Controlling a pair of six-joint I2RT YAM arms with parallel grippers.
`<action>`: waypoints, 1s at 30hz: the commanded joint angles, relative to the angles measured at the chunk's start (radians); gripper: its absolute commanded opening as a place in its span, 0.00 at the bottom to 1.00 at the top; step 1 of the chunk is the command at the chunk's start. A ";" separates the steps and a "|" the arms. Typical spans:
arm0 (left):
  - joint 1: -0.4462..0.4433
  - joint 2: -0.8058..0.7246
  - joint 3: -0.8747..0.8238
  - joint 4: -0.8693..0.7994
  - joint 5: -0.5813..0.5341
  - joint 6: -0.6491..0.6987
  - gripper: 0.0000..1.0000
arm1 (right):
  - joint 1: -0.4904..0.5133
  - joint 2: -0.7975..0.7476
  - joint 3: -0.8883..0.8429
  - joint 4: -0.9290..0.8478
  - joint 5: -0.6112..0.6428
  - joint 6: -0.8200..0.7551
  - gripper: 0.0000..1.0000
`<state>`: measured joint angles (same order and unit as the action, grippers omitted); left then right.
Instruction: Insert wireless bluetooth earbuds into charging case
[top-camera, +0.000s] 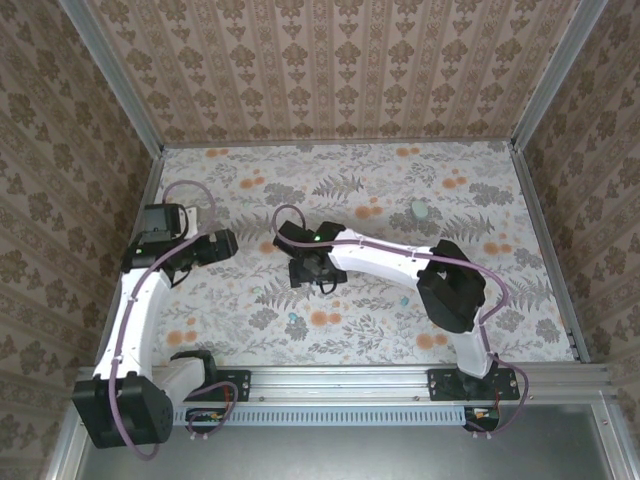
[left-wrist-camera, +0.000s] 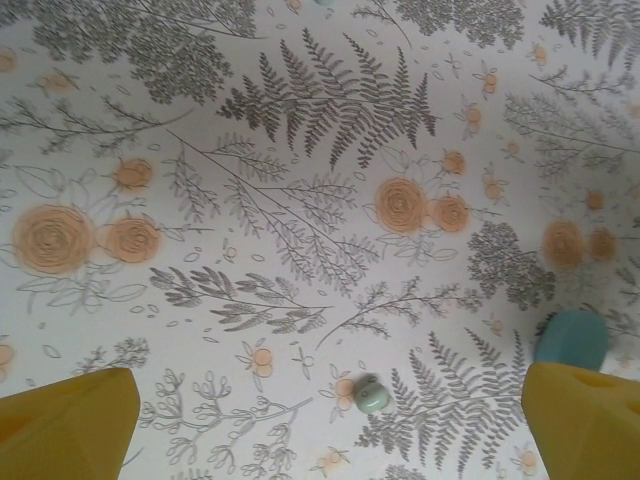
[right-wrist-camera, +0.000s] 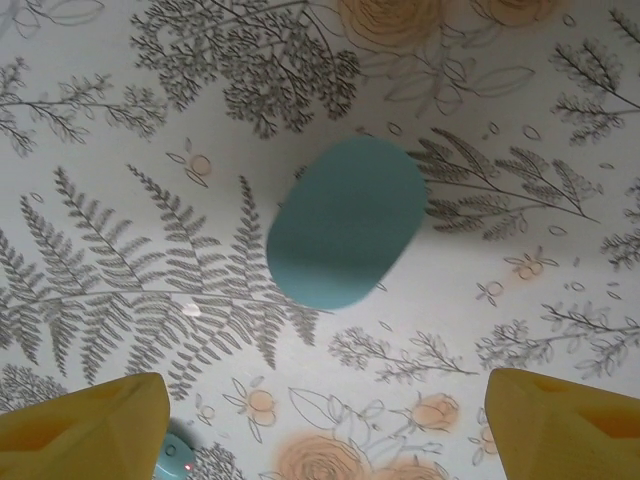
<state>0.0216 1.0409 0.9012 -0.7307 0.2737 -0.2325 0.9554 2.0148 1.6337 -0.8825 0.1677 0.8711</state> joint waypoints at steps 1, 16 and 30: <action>0.022 0.019 -0.016 0.032 0.107 -0.002 1.00 | -0.018 0.058 0.034 -0.079 0.001 0.056 0.84; 0.034 0.085 -0.012 0.151 0.156 -0.029 0.97 | -0.081 0.159 0.065 0.016 -0.073 -0.016 0.69; 0.012 0.198 -0.018 0.182 0.294 -0.013 0.82 | -0.086 0.143 0.017 -0.025 -0.103 -0.407 0.37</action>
<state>0.0444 1.2362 0.8913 -0.5713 0.5121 -0.2550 0.8688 2.1704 1.6821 -0.8547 0.0891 0.6281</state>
